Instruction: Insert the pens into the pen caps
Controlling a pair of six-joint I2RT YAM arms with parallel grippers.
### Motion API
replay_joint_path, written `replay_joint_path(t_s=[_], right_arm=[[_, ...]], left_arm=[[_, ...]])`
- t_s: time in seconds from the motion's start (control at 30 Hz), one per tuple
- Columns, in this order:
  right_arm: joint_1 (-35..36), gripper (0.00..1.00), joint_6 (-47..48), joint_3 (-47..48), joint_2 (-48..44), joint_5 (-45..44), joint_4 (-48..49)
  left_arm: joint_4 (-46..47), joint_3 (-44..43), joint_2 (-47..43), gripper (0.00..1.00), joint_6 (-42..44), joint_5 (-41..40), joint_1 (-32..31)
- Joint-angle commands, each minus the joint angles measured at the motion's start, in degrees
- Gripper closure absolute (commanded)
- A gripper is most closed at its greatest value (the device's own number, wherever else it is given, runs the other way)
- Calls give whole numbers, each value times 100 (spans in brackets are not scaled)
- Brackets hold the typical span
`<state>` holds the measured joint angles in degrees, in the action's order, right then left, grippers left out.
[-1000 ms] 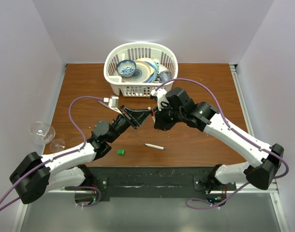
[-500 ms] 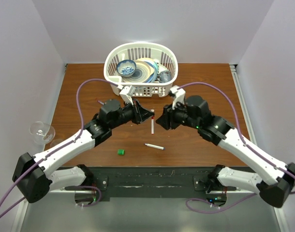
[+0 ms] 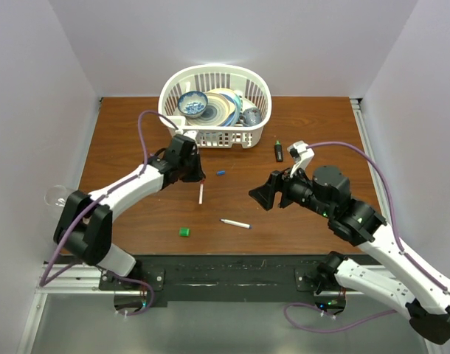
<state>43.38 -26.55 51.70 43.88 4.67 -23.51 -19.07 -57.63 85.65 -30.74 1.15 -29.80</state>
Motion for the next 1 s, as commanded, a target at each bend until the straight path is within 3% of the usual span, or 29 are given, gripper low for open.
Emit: replay_joint_path(t_s=[0.0,0.2,0.4,0.83,0.97], right_arm=[[4,19,-97,42,-72,-458,-224],[4,19,-87,-125,-108,-555,-154],[4,19,17,-319,24,-695,-180],[-5,20,0,-486,112,-827,-400],[-4,20,-18,-591,226,-792,-348]], left_arm=[[70,-223,426,100,-212,-212,36],[0,-232,936,100,-625,-299,36],[-62,-100,936,83,-767,-493,36],[79,155,1033,75,-635,-440,89],[18,85,981,62,-521,-431,115]])
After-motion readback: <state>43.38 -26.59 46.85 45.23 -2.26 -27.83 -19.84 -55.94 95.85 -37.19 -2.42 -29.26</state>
